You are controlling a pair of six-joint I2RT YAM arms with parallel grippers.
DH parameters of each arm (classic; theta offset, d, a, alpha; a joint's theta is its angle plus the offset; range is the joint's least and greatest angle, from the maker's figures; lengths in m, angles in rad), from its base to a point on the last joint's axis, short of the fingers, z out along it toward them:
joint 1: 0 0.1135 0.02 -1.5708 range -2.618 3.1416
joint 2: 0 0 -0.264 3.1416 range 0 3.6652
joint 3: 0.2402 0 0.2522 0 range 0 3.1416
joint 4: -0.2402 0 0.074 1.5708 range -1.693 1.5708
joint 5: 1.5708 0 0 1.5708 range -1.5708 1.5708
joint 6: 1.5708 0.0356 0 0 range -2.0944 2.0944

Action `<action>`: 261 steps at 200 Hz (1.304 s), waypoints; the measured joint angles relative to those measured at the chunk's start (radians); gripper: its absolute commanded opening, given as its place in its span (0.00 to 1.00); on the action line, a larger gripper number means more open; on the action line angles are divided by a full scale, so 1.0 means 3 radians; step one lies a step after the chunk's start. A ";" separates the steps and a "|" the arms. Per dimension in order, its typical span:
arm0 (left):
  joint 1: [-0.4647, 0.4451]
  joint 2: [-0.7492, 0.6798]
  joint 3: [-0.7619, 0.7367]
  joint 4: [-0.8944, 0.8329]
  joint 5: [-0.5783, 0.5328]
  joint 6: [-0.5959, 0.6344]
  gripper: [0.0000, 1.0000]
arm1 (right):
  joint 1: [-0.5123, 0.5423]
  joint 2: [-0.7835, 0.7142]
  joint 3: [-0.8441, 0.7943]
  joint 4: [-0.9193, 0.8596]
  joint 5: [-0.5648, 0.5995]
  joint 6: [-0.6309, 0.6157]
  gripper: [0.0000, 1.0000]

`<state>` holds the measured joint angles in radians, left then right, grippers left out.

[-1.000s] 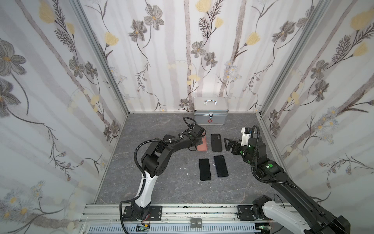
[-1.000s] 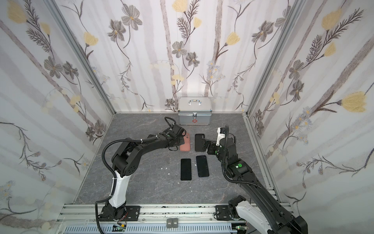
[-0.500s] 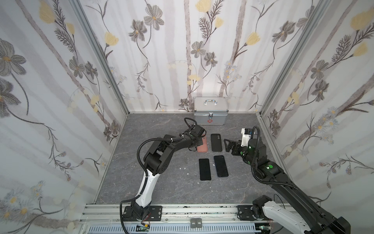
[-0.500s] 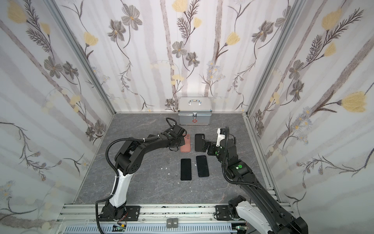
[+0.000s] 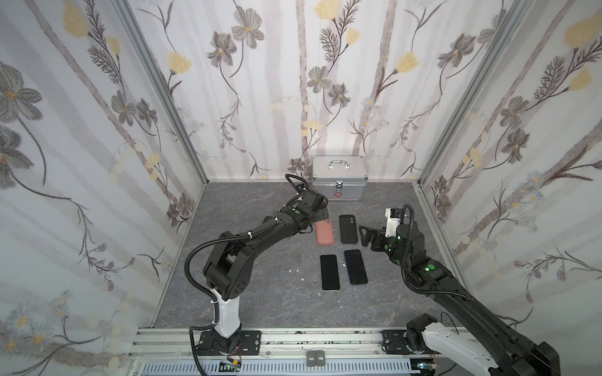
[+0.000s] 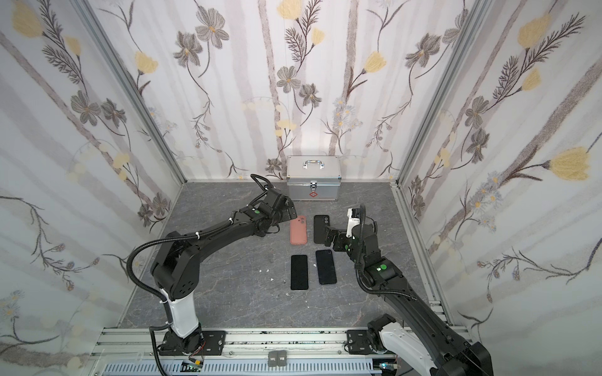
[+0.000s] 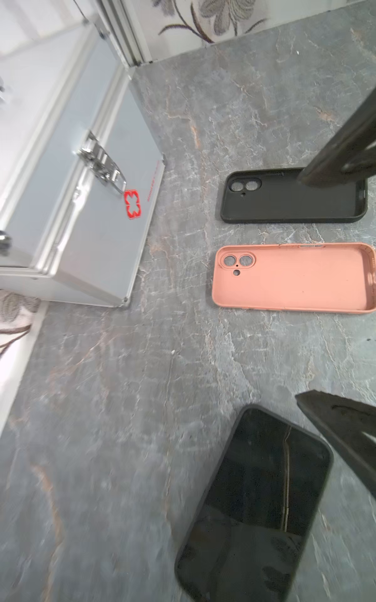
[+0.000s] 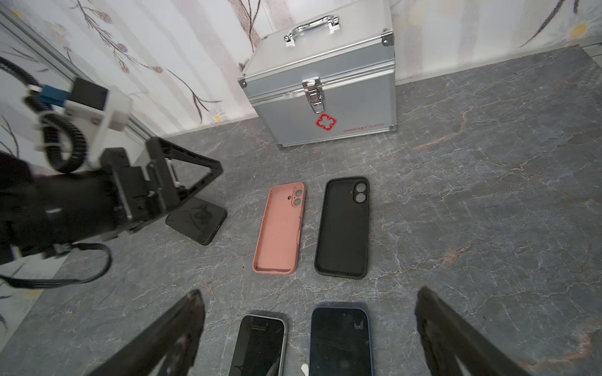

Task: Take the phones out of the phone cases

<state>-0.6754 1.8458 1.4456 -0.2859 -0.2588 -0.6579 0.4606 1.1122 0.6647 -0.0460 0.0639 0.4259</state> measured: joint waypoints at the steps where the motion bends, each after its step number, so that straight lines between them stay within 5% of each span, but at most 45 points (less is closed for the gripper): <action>1: 0.0003 -0.0019 -0.0014 -0.0005 -0.0009 0.0011 1.00 | 0.0009 0.0019 0.0009 0.0005 -0.0003 -0.0006 1.00; 127: 0.0441 -0.1408 -0.1459 -0.0210 -0.0055 0.0032 1.00 | 0.0767 0.2552 0.1648 0.0328 -0.0440 -0.0479 1.00; 213: 0.1424 -0.2410 -0.2150 -0.0179 0.0374 -0.0005 1.00 | 0.0837 0.4097 0.3435 -0.0276 -0.0923 -0.0666 1.00; 261: 0.1719 -0.2635 -0.2372 -0.0118 0.0744 -0.0027 1.00 | 0.0839 0.4640 0.4142 -0.0664 -0.1074 -0.0666 1.00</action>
<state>-0.1596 1.0554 0.7341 -0.3214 -0.0357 -0.6659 0.7124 2.5042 1.9072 -0.2451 -0.2584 0.2260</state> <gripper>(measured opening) 0.997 0.996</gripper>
